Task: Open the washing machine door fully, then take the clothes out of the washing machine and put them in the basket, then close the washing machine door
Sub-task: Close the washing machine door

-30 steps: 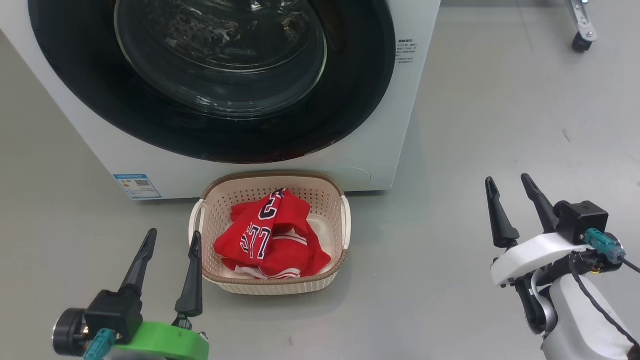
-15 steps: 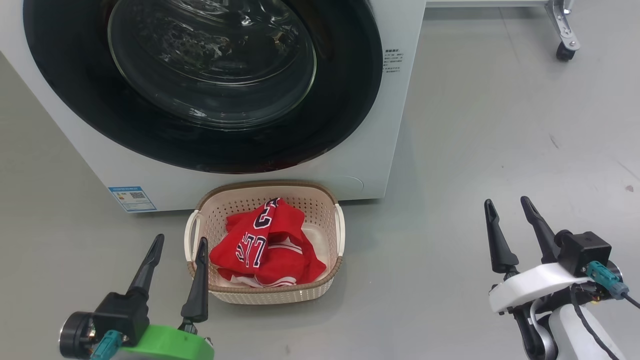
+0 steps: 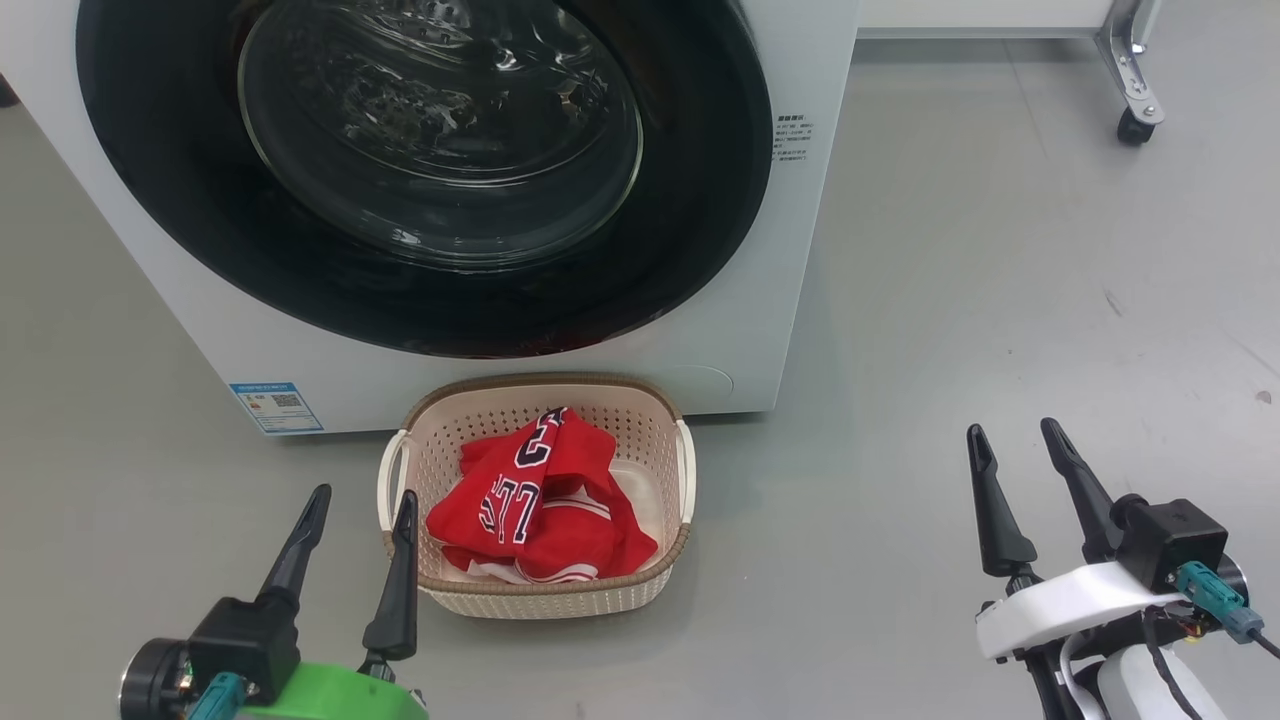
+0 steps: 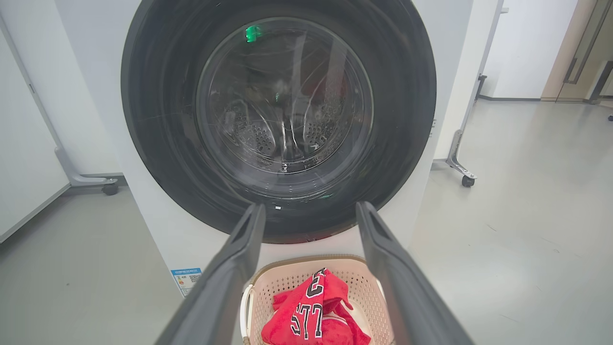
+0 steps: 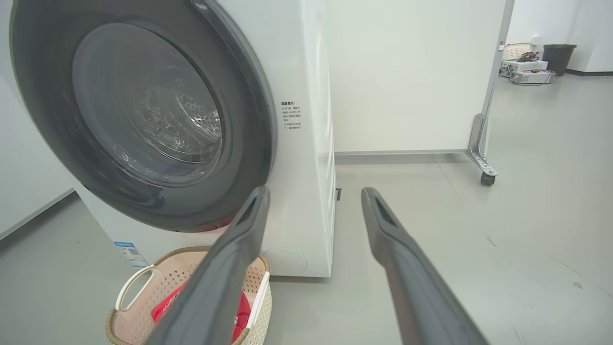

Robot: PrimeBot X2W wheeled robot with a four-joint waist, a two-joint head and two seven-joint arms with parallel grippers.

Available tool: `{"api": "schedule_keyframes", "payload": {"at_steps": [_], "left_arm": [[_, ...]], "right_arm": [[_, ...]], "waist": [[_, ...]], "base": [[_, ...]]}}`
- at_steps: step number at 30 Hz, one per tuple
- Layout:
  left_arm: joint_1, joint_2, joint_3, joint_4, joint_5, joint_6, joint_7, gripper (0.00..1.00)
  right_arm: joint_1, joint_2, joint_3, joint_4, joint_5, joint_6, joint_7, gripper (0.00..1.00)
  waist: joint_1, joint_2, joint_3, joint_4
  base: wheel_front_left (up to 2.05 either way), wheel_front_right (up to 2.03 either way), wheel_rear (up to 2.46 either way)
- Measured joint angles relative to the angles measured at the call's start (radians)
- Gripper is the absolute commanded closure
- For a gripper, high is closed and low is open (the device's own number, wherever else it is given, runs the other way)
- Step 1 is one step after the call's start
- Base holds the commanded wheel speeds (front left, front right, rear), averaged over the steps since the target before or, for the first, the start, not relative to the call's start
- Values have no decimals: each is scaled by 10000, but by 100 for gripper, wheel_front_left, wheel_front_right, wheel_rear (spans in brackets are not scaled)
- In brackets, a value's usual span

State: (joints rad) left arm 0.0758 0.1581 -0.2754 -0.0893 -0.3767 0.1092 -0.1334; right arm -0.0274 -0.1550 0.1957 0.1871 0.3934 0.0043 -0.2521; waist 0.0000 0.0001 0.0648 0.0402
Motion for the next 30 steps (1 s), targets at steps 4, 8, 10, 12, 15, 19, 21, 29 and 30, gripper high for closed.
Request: {"api": "schedule_keyframes", "payload": {"at_steps": [4, 8, 10, 12, 15, 19, 21, 29, 30], "left_arm": [[30, 2, -4, -40, 0, 0, 2, 0], [37, 2, -6, -67, 0, 0, 2, 0], [40, 2, -6, -82, 0, 0, 2, 0], [48, 2, -8, -107, 0, 0, 4, 0], [53, 0, -8, -128, 0, 0, 6, 0], [55, 0, -6, -155, 0, 0, 6, 0], [55, 0, -6, -157, 0, 0, 6, 0], [55, -4, -8, -161, 2, 0, 6, 0], [55, -6, -8, -161, 2, 0, 6, 0]], "right_arm": [[126, -4, 0, -257, -2, -84, 17, 0], [274, -12, 4, -468, -4, -165, 111, 0], [353, -23, 4, -556, -4, -173, 194, 0], [414, -27, 10, -662, -4, -174, 236, 0], [494, -52, 10, -857, -6, -263, 314, 0], [603, -71, 10, -1022, -6, -337, 372, 0], [612, -79, 8, -1110, -6, -339, 451, 0], [738, -123, 6, -1388, -6, -426, 570, 0], [759, -125, 6, -1429, -6, -426, 596, 0]], "waist": [[0, 0, -10, 0], [0, 0, -17, 5], [0, 0, -22, 9], [0, 0, -20, 12], [0, 0, 2, 21], [0, 0, 31, 27], [0, 0, 43, 27], [0, 0, 52, 21], [0, 0, 53, 21]], "base": [[0, 0, 0], [0, 0, 0], [0, 0, 0], [0, 0, 0], [0, 0, 0], [0, 0, 0], [0, 0, 0], [0, 0, 0], [0, 0, 0]]}}
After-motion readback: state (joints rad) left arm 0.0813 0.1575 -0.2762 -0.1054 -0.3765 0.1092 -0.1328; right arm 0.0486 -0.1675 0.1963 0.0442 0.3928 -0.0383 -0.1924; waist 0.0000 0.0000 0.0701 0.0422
